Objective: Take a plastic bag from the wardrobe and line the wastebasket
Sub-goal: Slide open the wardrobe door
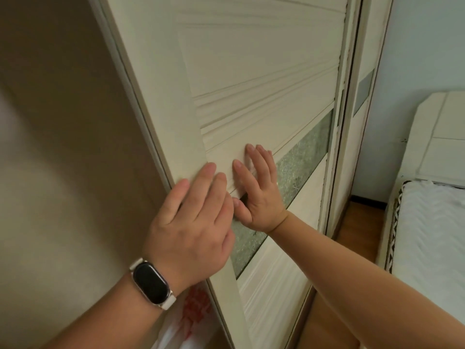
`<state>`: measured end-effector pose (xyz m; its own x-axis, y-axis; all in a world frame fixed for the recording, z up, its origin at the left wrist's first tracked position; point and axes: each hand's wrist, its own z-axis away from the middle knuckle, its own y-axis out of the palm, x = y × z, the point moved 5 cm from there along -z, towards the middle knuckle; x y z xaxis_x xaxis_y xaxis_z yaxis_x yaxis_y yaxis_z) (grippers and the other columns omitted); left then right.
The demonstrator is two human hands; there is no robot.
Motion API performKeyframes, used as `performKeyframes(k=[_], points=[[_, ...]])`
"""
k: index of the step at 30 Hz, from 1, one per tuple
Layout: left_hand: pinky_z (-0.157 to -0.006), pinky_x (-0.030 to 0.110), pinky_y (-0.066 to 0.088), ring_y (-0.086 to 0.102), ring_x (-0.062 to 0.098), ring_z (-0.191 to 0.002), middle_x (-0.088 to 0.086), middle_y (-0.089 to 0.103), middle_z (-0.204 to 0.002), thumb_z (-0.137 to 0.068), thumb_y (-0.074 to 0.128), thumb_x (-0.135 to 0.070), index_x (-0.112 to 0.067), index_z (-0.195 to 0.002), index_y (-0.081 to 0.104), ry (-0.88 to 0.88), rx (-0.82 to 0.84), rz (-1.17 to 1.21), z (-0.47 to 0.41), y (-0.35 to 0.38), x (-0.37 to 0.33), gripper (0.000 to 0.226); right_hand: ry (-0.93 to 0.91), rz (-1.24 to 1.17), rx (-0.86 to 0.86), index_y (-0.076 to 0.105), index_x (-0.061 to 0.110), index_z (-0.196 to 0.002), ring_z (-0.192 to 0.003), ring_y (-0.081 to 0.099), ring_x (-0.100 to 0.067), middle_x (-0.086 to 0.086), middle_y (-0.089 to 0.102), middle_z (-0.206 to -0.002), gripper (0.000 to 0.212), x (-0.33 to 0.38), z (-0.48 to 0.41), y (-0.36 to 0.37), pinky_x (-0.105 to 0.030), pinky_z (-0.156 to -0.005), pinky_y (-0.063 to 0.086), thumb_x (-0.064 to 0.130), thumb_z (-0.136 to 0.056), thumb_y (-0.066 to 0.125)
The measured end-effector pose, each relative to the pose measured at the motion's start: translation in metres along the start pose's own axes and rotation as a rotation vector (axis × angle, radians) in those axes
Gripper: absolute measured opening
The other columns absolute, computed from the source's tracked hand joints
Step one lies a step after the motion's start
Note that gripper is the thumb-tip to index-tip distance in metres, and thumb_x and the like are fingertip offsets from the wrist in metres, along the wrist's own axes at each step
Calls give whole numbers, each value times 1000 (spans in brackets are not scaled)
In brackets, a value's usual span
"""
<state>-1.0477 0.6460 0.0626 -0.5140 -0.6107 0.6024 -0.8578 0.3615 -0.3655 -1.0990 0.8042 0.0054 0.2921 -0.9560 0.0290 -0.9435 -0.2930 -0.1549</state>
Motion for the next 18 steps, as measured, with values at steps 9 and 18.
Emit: performKeyframes(k=[9,18], points=[[-114,40,15,43,27,-131,7,67,-121,-86,48,-31,-14,-101,68,0,-49,59,-10,15,-6,31,17,30,71,31,22,-146,-140,33,-44,-20,29,-151,61,-20,0,1,-68,-105,33,58,-98,24],[-112,41,17,43,25,-131,4,68,-121,-85,51,-31,-16,-99,68,-22,-39,11,-41,45,-28,27,10,-29,-8,35,22,-142,-135,34,-45,-22,32,-146,59,-67,0,10,-73,-100,33,59,-98,21]])
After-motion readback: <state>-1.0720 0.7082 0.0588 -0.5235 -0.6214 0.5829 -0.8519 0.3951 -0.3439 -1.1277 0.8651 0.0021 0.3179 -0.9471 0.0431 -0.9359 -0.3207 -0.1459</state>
